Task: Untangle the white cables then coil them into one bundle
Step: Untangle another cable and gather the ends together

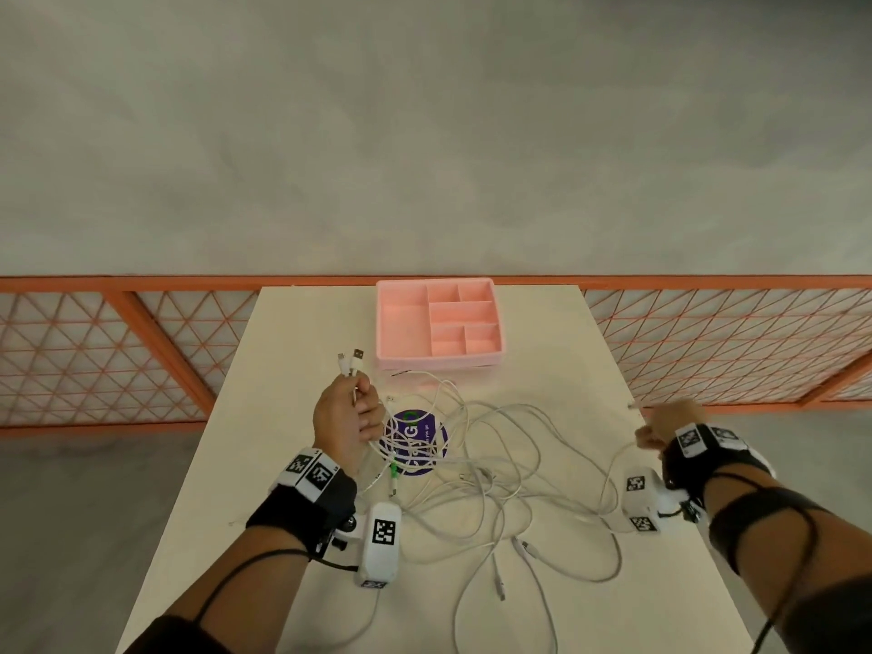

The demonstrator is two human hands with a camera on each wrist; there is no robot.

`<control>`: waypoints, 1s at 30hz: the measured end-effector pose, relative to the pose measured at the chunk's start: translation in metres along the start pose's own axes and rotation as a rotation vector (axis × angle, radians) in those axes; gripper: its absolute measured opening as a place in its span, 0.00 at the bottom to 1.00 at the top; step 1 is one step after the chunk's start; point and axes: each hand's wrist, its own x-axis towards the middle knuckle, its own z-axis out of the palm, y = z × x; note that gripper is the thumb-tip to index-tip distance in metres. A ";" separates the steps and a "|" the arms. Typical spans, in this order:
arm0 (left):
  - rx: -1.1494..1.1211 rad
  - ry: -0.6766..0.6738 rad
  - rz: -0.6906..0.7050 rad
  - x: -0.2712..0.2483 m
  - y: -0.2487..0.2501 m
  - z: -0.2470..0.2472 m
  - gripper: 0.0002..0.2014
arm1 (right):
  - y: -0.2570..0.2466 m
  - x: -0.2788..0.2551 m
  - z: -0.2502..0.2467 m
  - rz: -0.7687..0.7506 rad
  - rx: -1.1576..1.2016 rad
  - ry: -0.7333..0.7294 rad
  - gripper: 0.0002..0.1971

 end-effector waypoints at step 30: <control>0.501 0.168 0.064 0.013 -0.031 -0.034 0.14 | -0.008 -0.021 0.026 -0.700 -0.822 -0.124 0.22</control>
